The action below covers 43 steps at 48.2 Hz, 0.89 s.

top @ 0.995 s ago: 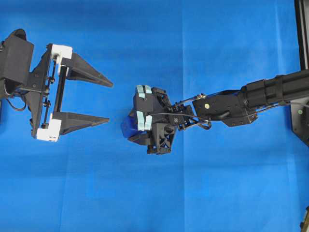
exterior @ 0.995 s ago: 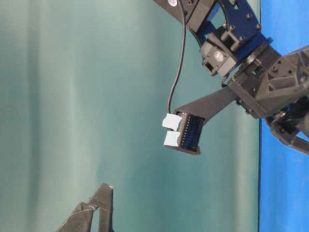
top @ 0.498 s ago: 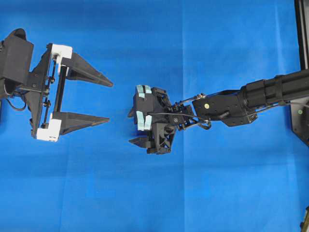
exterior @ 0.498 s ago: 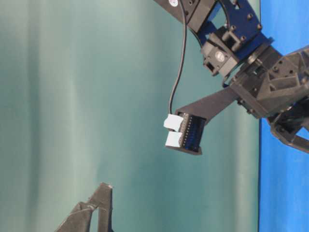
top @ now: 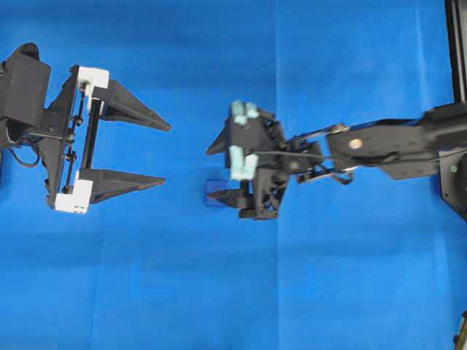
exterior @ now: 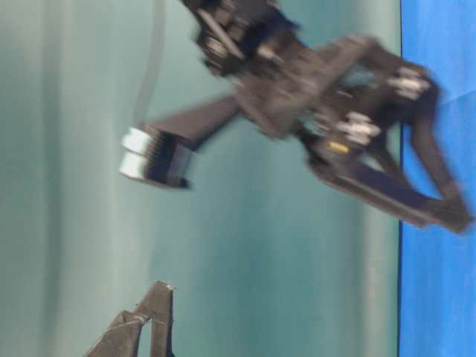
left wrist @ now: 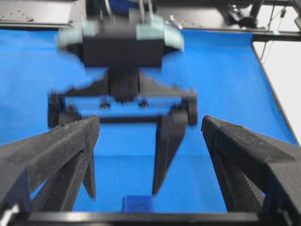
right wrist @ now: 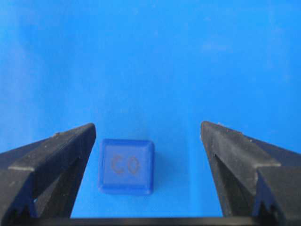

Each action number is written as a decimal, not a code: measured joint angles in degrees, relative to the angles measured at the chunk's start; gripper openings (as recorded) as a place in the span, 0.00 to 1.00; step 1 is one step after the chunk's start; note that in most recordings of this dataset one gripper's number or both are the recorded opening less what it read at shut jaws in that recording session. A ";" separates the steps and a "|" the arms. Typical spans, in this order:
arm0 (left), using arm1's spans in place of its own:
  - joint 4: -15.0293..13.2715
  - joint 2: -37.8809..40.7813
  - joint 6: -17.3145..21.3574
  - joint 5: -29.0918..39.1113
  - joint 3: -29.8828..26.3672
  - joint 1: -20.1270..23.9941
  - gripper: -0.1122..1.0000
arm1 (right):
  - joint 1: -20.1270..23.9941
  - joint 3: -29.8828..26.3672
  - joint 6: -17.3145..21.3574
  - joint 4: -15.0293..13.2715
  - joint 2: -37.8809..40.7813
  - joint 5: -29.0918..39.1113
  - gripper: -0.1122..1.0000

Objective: Handover the blue block to the right arm after grasping it with the left arm, then place it in the designated position.

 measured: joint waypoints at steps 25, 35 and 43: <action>-0.09 -0.09 0.00 0.00 -0.26 0.09 0.90 | 0.62 5.45 -0.09 0.00 -22.15 13.62 0.85; -0.09 -0.09 0.00 0.00 -0.26 0.09 0.90 | 0.79 6.59 -0.09 0.00 -28.83 16.35 0.85; 0.00 -0.09 0.00 0.00 -0.26 0.09 0.90 | 0.79 7.56 -0.09 0.00 -31.46 16.61 0.84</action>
